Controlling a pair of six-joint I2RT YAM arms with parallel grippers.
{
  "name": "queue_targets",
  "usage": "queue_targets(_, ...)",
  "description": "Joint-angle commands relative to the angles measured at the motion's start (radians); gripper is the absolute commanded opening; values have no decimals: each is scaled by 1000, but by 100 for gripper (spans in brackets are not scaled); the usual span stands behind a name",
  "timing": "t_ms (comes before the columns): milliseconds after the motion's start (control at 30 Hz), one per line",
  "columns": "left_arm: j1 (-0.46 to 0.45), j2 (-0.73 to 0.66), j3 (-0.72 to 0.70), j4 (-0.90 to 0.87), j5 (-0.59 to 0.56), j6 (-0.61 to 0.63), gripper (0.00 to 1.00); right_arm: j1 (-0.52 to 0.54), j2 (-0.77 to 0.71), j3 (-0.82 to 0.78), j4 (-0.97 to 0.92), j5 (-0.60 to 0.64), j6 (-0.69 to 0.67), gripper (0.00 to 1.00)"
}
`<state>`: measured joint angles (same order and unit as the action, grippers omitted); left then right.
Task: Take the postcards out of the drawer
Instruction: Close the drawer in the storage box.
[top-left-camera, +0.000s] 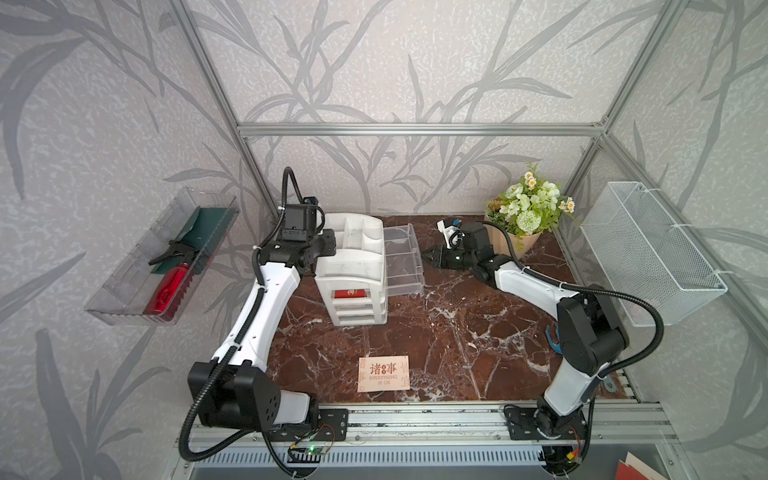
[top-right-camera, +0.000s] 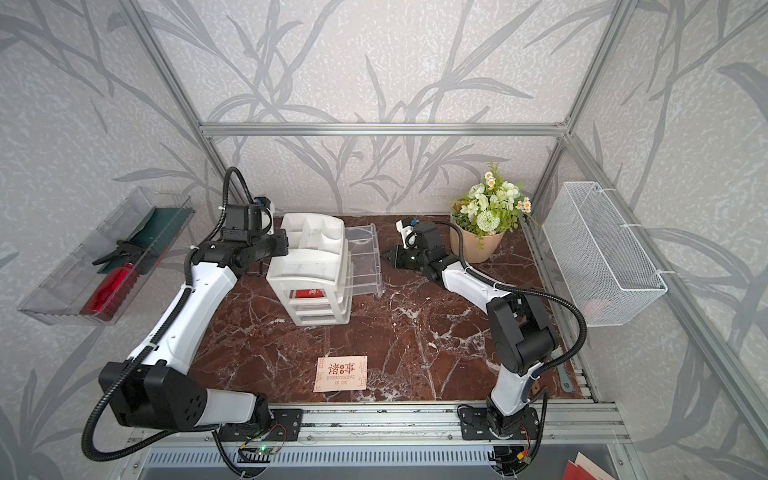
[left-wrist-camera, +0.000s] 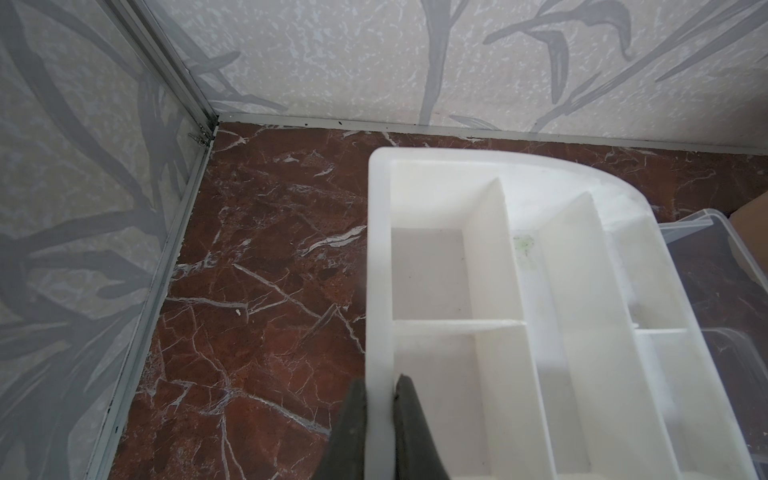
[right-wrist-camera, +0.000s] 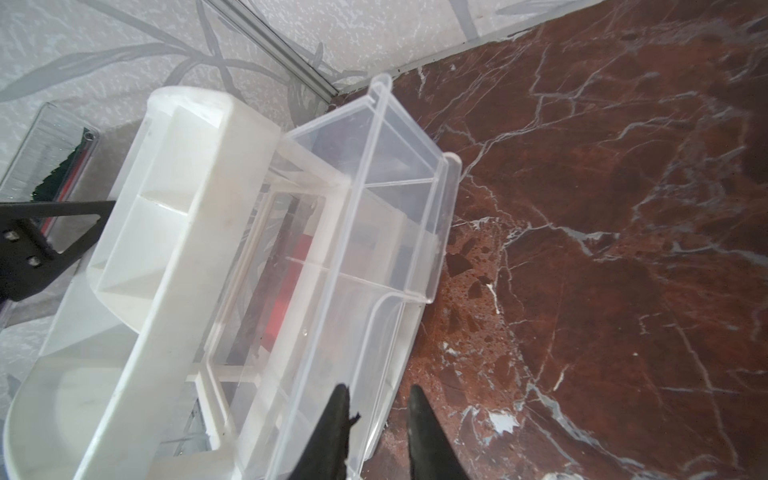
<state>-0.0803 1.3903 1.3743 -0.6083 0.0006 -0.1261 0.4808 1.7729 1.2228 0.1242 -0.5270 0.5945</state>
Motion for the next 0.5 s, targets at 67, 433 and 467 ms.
queue_targets(67, 2, 34, -7, -37, -7, 11, 7, 26, 3, 38, 10, -49, 14, 26)
queue_targets(433, 1, 20, 0, -53, 27, -1, 5, 53, -12, 20, 15, -41, 13, 26)
queue_targets(467, 1, 15, -4, -53, 31, -2, 5, 57, -12, 19, 17, -41, 13, 26)
